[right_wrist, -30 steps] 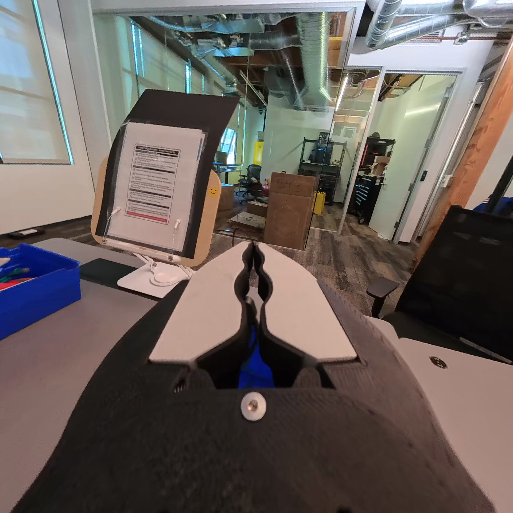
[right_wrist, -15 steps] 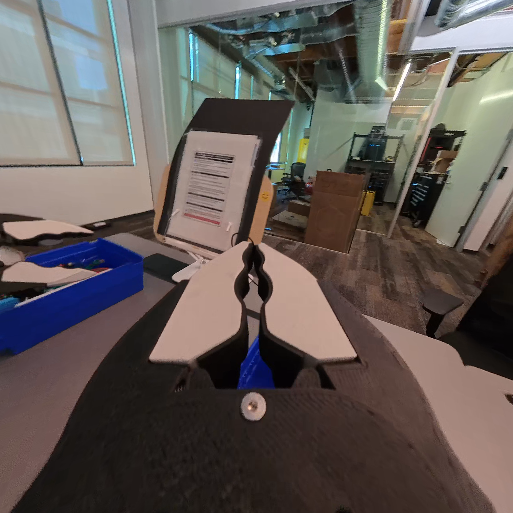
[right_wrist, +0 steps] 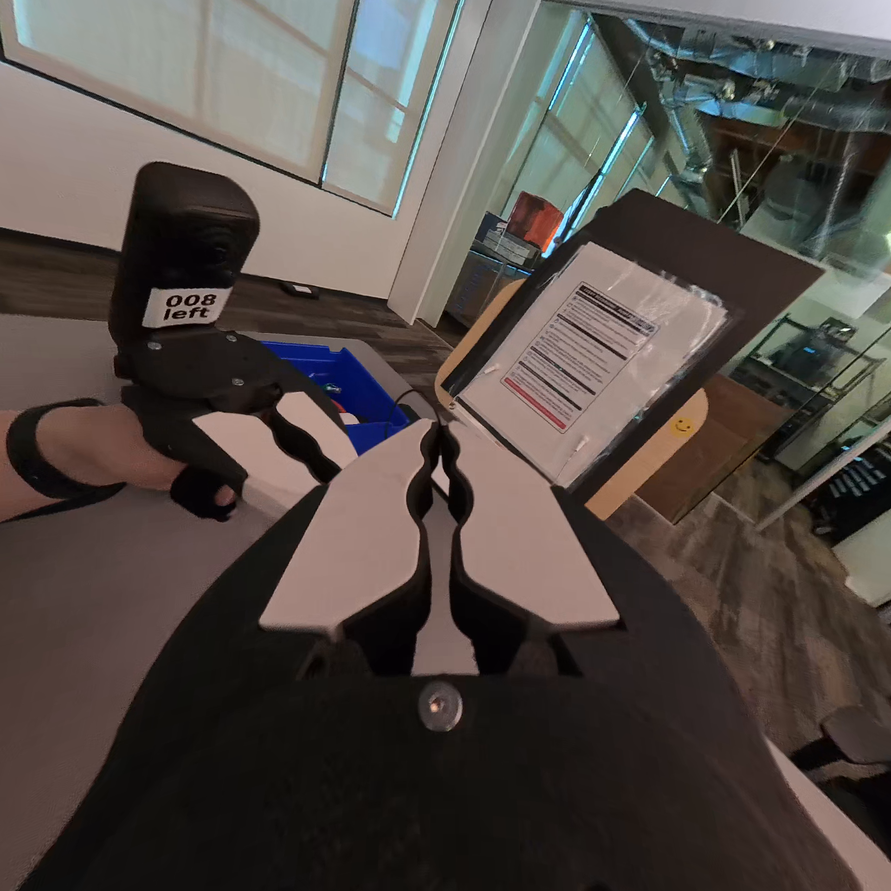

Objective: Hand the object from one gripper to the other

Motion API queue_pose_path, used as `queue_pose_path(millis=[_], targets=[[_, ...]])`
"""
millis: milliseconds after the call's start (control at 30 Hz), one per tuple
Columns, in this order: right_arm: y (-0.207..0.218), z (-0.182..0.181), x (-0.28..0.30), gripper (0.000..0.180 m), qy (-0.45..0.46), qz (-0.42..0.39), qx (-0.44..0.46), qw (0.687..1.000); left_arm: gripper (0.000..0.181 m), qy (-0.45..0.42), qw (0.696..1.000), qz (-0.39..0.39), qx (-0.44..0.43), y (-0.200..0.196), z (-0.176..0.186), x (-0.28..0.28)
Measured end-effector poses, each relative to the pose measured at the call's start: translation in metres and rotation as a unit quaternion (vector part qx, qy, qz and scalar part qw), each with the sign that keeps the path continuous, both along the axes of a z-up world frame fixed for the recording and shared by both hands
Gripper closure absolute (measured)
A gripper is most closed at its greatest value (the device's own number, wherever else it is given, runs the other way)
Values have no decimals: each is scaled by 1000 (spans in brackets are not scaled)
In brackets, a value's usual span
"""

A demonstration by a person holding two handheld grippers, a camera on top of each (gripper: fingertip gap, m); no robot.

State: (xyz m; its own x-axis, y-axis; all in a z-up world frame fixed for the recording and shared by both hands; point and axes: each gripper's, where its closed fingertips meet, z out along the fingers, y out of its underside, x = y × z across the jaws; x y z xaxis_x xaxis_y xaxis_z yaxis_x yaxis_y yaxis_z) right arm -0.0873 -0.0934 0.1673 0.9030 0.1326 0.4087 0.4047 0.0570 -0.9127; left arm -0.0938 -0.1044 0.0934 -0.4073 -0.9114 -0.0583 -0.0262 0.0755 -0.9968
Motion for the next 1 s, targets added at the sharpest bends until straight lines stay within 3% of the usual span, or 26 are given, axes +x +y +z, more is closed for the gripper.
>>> queue_pose_path(millis=[100,300,333,433,533,633,767,867,1000], targets=[[-4,7,4,177,-5,-1,30,1000,177,-2,1000,1,1,9,5,-5],[-6,11,21,138,-8,-5,51,999,178,-79,994,69,-27,58,47,-28],[-6,8,23,138,-14,-6,46,999,178,-107,989,92,-42,73,60,-38],[-1,2,26,139,-24,-7,38,999,178,-210,958,152,-124,126,102,-82],[8,-8,18,141,-25,12,21,999,180,-306,907,168,-237,172,128,-134],[18,-17,-2,143,-11,47,6,999,180,-316,897,168,-260,187,132,-148],[24,-21,-49,147,51,145,10,988,179,-274,929,135,-211,158,126,-125],[29,-30,-75,149,113,212,-9,971,178,-190,960,33,-202,108,108,-91],[36,-43,-85,149,169,265,-37,949,178,-118,966,-79,-218,57,91,-71]])
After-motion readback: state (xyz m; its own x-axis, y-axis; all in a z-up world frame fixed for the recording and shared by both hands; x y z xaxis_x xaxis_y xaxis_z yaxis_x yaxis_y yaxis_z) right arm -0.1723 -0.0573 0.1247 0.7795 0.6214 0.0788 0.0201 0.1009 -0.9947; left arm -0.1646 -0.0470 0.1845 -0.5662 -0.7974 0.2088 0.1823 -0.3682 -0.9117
